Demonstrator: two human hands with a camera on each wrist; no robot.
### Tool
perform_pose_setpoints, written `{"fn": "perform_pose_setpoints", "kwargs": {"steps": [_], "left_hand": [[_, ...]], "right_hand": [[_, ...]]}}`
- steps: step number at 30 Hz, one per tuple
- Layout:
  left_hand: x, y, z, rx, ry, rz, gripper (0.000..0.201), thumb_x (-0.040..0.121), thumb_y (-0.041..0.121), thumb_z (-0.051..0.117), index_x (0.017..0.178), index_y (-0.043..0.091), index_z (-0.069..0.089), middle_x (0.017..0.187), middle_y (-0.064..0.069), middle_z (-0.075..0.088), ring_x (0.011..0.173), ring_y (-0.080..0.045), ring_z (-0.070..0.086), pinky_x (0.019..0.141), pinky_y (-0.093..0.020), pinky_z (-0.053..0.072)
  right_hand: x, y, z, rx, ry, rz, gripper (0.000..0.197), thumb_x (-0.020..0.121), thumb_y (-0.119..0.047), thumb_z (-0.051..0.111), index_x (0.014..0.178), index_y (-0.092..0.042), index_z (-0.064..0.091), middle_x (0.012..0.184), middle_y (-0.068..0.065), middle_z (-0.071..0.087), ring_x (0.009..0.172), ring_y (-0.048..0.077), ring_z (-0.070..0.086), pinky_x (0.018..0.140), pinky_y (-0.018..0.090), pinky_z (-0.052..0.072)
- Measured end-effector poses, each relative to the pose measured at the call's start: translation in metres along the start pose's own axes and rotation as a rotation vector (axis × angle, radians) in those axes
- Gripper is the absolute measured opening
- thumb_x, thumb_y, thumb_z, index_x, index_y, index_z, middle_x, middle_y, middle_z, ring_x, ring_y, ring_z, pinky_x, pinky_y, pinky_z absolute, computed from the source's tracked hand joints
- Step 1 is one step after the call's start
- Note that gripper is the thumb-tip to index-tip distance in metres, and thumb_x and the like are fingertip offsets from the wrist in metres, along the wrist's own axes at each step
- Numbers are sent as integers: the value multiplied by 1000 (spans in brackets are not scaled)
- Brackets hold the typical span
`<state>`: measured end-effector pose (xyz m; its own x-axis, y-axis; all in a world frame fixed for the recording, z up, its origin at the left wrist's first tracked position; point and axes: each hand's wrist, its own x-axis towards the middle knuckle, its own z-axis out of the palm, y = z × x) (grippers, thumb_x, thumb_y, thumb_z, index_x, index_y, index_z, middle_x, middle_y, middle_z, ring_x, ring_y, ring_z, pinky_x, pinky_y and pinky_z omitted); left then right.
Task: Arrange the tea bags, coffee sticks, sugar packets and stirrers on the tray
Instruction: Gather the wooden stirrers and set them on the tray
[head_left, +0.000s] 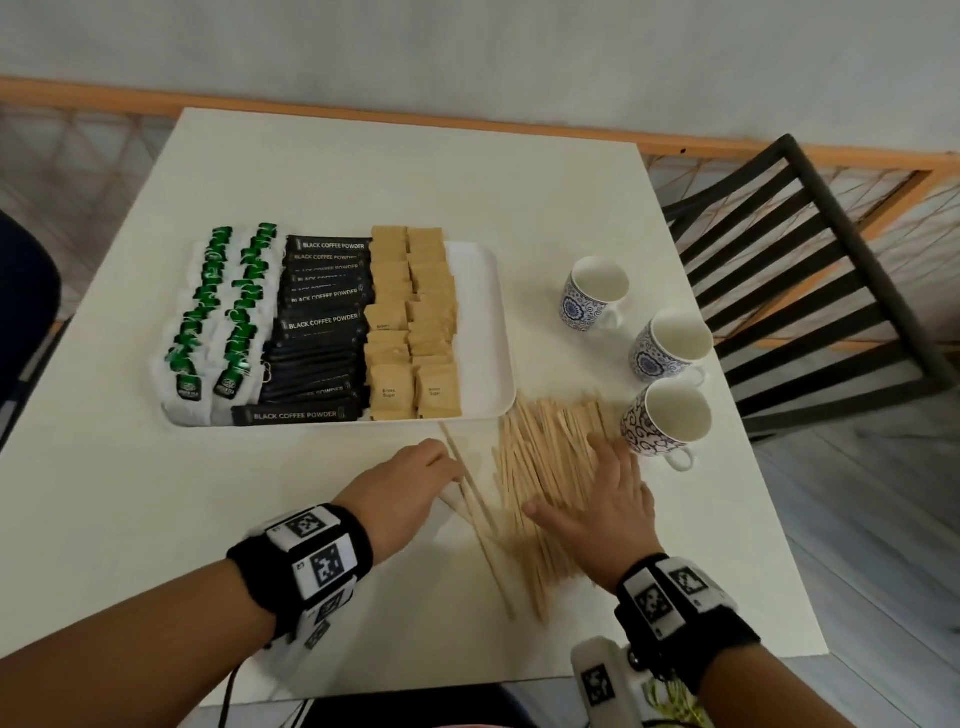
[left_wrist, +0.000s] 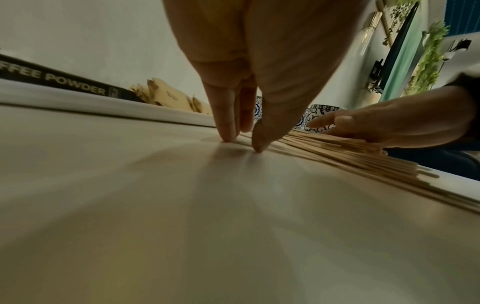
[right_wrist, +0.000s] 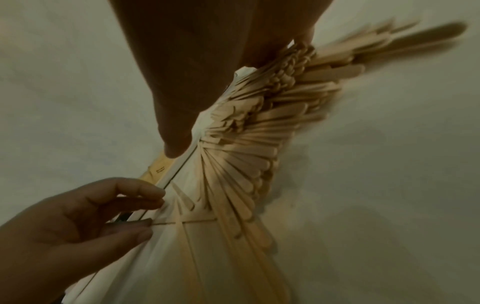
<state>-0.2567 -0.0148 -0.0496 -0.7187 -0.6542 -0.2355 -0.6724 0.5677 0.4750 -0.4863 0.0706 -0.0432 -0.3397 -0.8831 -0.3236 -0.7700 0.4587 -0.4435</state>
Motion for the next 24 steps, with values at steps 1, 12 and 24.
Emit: {"fn": "perform_pose_setpoints", "kwargs": {"steps": [1,12,24], "left_hand": [[2,3,0,-7,-8,-1,52,87,-5,41,131,21,48,126,4,41,109,-14,46,85,-28,46],[23,31,5,35,-56,36,49,87,2,46,131,23,44,130,3,37,109,-18,48,84,-34,47],[51,76,15,28,-68,108,18,91,18,52,108,13,54,114,-4,42,95,-24,52,79,-43,48]], "right_hand": [[2,-1,0,-10,-7,-3,112,68,-74,59,150,-25,-1,159,5,-3,146,18,-10,119,45,2],[5,-2,7,-167,-80,-106,140,39,-96,45,146,-26,-13,157,6,-19,144,23,-20,117,47,-9],[2,3,9,-305,-100,-215,113,71,-74,54,149,-25,-11,157,10,-19,145,29,-15,117,48,-3]]}}
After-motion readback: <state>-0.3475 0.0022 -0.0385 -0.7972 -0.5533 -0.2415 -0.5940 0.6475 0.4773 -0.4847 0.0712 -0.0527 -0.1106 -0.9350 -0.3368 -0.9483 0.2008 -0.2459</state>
